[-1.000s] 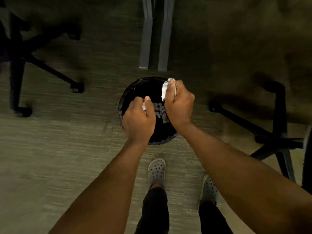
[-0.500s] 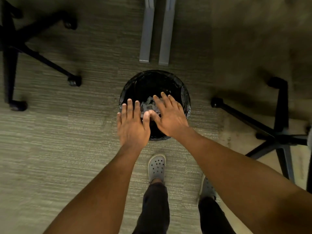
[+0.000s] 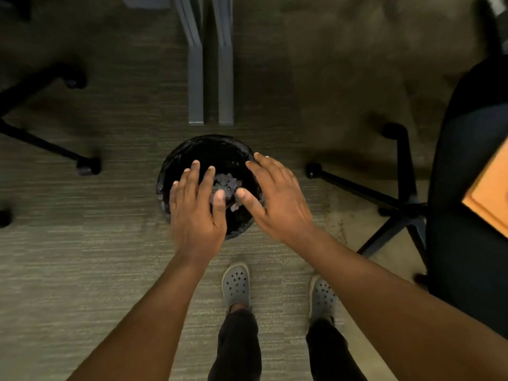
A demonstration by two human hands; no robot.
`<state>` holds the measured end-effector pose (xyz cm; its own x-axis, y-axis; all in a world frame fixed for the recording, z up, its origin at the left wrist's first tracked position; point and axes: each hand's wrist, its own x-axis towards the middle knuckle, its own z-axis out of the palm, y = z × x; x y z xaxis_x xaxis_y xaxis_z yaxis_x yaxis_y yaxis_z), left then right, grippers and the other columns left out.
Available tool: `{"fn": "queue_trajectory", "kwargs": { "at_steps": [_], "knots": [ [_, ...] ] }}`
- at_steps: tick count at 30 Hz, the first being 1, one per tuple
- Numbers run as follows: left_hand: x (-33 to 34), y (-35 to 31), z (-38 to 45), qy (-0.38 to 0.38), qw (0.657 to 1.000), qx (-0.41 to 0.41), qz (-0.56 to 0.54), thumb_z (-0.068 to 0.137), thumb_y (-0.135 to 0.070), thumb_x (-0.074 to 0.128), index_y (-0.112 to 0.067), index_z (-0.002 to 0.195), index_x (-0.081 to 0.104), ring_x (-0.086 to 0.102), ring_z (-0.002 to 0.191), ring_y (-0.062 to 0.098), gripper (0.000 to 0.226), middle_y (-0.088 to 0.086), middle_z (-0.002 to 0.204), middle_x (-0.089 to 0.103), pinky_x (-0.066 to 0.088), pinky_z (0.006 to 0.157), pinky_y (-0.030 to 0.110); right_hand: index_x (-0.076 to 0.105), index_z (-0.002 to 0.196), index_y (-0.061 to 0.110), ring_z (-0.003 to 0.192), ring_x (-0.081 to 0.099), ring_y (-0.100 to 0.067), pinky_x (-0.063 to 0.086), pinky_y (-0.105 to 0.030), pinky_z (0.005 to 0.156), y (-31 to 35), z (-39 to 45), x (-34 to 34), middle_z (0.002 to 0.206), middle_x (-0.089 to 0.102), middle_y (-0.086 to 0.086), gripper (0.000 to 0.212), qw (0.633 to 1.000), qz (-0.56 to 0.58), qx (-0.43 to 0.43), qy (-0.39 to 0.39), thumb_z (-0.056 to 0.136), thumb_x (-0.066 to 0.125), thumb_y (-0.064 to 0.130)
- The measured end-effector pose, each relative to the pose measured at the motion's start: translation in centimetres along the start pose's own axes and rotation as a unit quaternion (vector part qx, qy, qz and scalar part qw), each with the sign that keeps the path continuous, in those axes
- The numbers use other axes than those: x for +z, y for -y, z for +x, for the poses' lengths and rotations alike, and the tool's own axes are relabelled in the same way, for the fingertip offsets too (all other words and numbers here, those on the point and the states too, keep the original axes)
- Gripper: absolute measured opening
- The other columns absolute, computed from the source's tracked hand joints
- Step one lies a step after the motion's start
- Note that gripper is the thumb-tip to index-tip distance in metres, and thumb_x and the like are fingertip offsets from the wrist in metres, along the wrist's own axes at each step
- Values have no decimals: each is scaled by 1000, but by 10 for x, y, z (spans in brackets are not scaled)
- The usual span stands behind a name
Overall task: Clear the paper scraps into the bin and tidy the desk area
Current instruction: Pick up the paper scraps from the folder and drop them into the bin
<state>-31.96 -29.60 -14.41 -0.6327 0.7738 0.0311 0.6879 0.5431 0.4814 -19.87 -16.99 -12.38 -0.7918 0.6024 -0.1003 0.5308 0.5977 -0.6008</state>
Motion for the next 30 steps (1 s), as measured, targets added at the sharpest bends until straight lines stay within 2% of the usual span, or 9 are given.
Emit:
{"fn": "queue_trajectory", "kwargs": {
  "at_steps": [5,12,19,22,25,28,30],
  "knots": [
    [-7,-80,18,-40,995,75,-50,104,-38,31,-4,138,51,36,141,31,52,16,152,40,23,117,53,50,138,10,140,35,-22,30,-43,113,-22,-25,-87,148,45,-8,58,996,-22,-26,-84,98,41,52],
    [20,-201,23,-35,981,175,-77,101,-30,44,-4,136,52,40,139,29,45,17,151,40,25,116,51,55,132,10,133,44,-19,32,-37,111,-87,-75,-181,140,53,-7,51,982,-55,27,-176,99,43,47],
    [75,-321,7,30,953,281,-108,98,-33,50,-4,139,48,35,142,30,50,19,154,35,29,114,51,60,124,10,119,54,-20,39,-33,99,-169,-155,-248,129,62,-7,35,954,-78,114,-267,98,51,32],
    [105,-366,-3,97,934,335,-78,95,-44,54,-8,144,42,31,143,35,62,20,157,28,26,115,53,59,123,12,117,53,-20,43,-38,95,-208,-198,-270,127,63,-7,33,926,-92,192,-311,98,50,31],
    [138,-407,-8,156,921,356,-24,91,-59,51,-20,150,33,23,145,36,73,18,160,20,21,117,52,56,127,13,118,50,-19,46,-43,94,-238,-230,-283,129,60,-7,35,896,-77,268,-345,98,49,32],
    [170,-443,-4,163,911,376,35,90,-66,44,-27,151,27,23,143,36,74,17,159,20,25,112,52,53,129,16,121,48,-18,44,-38,95,-257,-237,-292,131,57,-4,37,863,-36,321,-389,98,47,36],
    [187,-462,1,156,904,389,82,91,-69,37,-31,151,25,29,138,33,72,15,159,21,33,101,51,52,130,17,123,47,-17,39,-31,96,-266,-236,-298,132,56,-3,38,850,-28,333,-408,99,46,38]
  ]
}}
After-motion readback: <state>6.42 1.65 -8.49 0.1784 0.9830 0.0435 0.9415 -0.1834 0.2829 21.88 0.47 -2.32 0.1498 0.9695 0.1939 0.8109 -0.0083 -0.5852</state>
